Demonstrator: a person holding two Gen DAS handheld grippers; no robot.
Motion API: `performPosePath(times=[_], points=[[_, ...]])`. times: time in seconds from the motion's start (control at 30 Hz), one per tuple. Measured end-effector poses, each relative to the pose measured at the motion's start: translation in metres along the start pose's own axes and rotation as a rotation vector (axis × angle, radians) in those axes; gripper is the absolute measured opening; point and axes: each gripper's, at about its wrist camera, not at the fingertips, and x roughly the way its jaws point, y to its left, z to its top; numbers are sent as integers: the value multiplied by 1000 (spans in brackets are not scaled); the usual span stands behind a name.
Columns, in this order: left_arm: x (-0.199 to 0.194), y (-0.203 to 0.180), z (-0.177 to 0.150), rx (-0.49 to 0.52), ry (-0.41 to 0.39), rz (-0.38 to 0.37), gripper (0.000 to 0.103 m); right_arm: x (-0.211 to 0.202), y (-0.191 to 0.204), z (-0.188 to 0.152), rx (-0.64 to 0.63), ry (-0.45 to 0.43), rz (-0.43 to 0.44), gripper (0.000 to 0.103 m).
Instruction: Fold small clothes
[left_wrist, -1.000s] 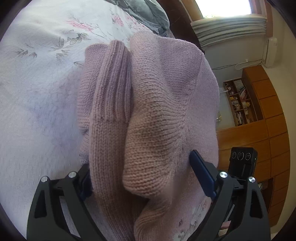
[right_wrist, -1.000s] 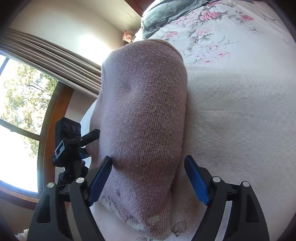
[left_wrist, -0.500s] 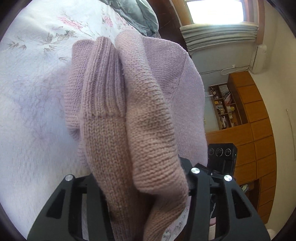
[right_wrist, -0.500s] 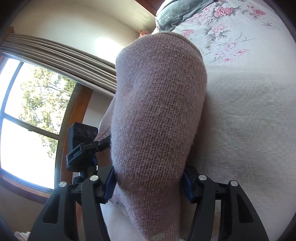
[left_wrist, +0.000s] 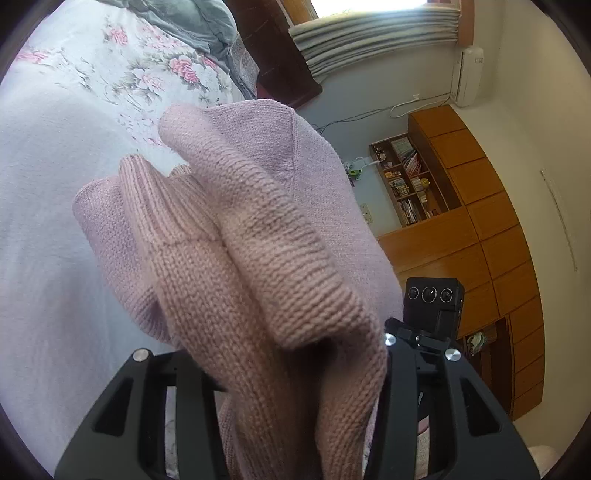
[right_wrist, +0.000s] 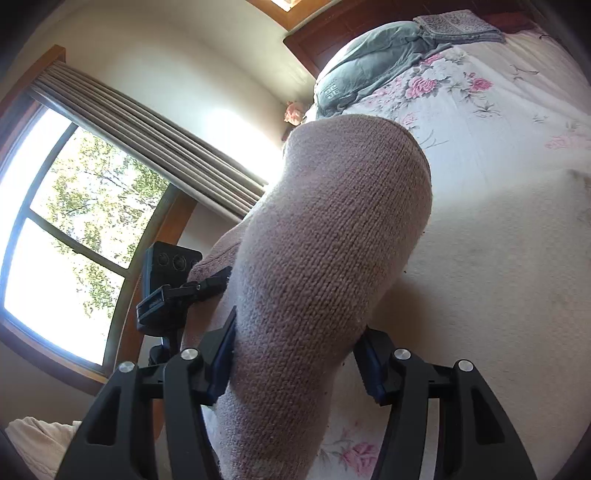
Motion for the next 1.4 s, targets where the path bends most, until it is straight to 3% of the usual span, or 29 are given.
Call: performPosePath(times=[0.17, 0.27, 0.33, 0.43, 0.57, 0.7, 0.8, 0.87, 0.9, 0.97, 1.1, 1.13, 1.2, 1.27, 1.4], points=[[60, 15, -23, -13, 60, 90, 44, -17, -63, -24, 95, 23, -82, 57], [70, 32, -33, -90, 60, 93, 52, -13, -98, -43, 170, 41, 2, 58], [63, 30, -38, -115, 32, 100, 54, -18, -101, -49, 167, 22, 46, 60], [48, 16, -48, -119, 13, 139, 57, -28, -94, -51, 135, 19, 40, 72], [30, -18, -67, -44, -13, 212, 67, -42, -81, -61, 95, 30, 44, 73], [23, -36, -89, 29, -14, 328, 67, -48, -76, -77, 73, 63, -19, 73], [20, -29, -103, 25, -12, 401, 67, -47, -76, -87, 60, 84, -70, 64], [18, -18, -111, 14, 1, 447, 67, -43, -79, -92, 55, 107, -105, 51], [18, -12, -116, 6, 4, 465, 67, -42, -79, -95, 46, 114, -118, 50], [17, -3, -121, -13, -8, 457, 68, -41, -78, -101, 27, 116, -142, 42], [12, 0, -127, -19, -32, 472, 69, -38, -76, -103, 13, 129, -175, 42], [10, -2, -127, -18, -32, 486, 69, -38, -69, -103, 4, 129, -186, 43], [8, -14, -127, -7, -34, 518, 67, -37, -55, -99, -17, 125, -214, 56], [4, -29, -127, 12, -41, 552, 68, -41, -41, -100, -38, 105, -269, 82], [-4, -61, -129, 50, -55, 638, 79, -55, -19, -102, -66, 61, -402, 94]])
